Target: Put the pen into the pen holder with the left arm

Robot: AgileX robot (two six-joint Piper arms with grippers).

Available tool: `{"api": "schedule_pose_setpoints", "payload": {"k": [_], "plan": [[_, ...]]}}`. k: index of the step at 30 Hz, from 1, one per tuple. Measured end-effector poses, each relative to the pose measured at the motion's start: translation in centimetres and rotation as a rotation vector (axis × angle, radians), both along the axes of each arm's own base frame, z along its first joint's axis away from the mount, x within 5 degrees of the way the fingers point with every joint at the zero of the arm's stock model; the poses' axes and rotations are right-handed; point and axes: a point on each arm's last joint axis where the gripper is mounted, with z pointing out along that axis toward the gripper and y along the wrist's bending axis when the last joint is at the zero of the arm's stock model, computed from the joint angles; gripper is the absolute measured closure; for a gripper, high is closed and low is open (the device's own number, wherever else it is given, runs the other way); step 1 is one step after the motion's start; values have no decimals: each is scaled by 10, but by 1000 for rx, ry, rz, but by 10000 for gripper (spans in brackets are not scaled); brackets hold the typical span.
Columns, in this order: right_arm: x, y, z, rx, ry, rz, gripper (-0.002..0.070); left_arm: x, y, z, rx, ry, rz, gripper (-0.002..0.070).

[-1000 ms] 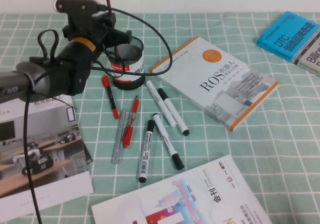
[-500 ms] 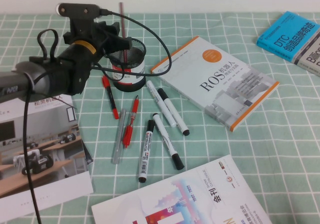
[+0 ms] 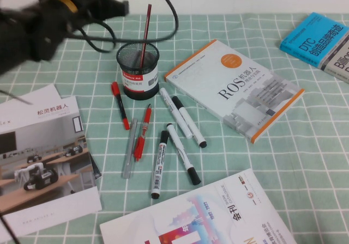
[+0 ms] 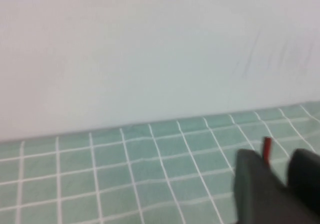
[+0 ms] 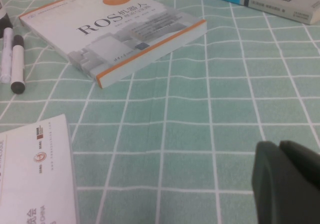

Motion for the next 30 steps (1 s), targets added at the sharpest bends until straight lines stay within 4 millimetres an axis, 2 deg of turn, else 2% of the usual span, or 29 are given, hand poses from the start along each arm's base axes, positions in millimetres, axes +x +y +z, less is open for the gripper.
{"api": "schedule_pose_setpoints", "payload": {"k": [2, 5, 8, 11, 15, 20, 23, 26, 30], "plan": [[0, 0, 0, 0, 0, 0, 698, -16, 6, 21, 20, 20, -1, 622], [0, 0, 0, 0, 0, 0, 698, -44, 16, 50, 23, 7, -2, 661], [0, 0, 0, 0, 0, 0, 698, -78, 28, 67, 18, -20, -2, 673], [0, 0, 0, 0, 0, 0, 698, -119, 43, 73, 16, -46, -4, 675], [0, 0, 0, 0, 0, 0, 698, -179, 64, 61, 13, -61, -4, 675], [0, 0, 0, 0, 0, 0, 698, -253, 91, 26, -16, -90, 0, 676], [0, 0, 0, 0, 0, 0, 698, -290, 104, 5, -51, -134, 3, 676], [0, 0, 0, 0, 0, 0, 698, -319, 114, -13, -110, -180, 8, 676], [0, 0, 0, 0, 0, 0, 698, -336, 121, -32, -130, -162, 13, 676]]}}
